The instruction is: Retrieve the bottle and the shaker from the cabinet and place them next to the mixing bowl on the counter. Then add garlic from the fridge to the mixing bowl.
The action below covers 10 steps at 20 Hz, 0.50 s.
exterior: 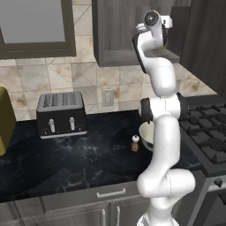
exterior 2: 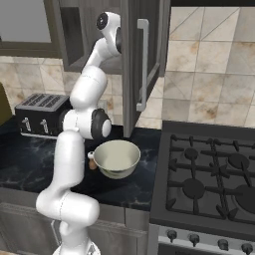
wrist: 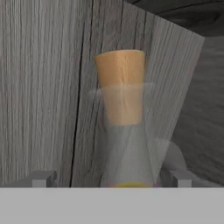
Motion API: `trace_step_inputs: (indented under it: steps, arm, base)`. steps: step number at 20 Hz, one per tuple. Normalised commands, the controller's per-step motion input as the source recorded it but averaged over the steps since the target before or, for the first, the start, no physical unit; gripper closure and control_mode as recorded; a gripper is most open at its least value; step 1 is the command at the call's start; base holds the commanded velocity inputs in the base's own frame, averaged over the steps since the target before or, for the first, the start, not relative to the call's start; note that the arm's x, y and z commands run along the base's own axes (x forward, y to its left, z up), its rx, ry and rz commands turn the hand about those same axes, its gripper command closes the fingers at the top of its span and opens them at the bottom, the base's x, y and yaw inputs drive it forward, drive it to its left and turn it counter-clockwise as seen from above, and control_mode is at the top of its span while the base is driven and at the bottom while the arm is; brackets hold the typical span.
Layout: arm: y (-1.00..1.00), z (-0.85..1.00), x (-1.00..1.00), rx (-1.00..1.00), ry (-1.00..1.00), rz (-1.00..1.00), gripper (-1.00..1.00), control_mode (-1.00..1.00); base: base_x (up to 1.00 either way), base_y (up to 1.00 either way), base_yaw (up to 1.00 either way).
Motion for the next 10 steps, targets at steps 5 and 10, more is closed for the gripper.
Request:
trace_step_inputs:
  steps: [5,10]
  arm:
    - [-0.22,0.00,0.02,0.01,0.00,0.00,-1.00,-1.00]
    - [-0.02,0.00,0.00,0.00,0.00,0.00,1.00,-1.00]
  base:
    - [0.00,0.00,0.00]
    - [0.00,0.00,0.00]
